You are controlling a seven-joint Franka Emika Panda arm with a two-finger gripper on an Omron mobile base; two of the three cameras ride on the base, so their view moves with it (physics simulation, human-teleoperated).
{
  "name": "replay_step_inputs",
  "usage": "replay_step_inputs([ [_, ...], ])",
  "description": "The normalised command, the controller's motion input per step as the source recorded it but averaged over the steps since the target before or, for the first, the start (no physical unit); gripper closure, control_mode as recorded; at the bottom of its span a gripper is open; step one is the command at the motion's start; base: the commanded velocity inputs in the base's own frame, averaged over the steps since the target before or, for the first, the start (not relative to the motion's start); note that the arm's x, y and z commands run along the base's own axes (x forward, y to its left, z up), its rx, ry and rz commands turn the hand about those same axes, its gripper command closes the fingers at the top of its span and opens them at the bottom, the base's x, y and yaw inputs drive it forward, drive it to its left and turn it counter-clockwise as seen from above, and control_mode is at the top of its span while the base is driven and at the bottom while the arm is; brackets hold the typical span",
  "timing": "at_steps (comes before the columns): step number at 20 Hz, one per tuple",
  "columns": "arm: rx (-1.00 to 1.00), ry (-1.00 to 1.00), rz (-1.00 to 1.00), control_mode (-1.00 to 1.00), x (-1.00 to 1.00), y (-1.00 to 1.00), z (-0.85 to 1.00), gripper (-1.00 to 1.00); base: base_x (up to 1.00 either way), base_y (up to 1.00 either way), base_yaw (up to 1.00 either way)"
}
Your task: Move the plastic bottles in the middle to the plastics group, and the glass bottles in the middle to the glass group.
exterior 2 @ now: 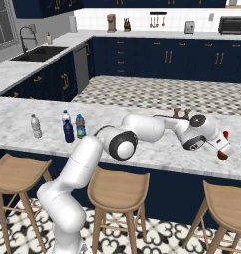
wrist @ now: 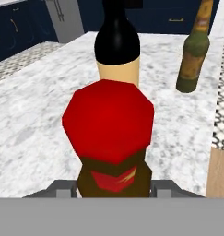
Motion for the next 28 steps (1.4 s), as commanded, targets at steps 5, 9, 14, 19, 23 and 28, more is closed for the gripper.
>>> replay_step_inputs([
  [5, 0.00, -0.01, 0.00, -1.00, 0.00, 0.00, -0.11, 1.00, 0.00, 0.00, 0.00],
  [9, 0.00, 0.00, 0.00, -1.00, 0.00, 0.00, 0.00, -1.00, 0.00, 0.00, 0.00],
  [14, 0.00, 0.00, 0.00, -1.00, 0.00, 0.00, 0.00, -1.00, 0.00, 0.00, 0.00],
  [19, 0.00, 0.00, 0.00, -1.00, 0.00, 0.00, 0.00, -1.00, 0.00, 0.00, 0.00],
  [23, 0.00, 0.00, 0.00, -1.00, 0.00, 0.00, 0.00, -1.00, 0.00, 0.00, 0.00],
  [28, 0.00, 0.00, 0.00, -1.00, 0.00, 0.00, 0.00, -1.00, 0.00, 0.00, 0.00],
])
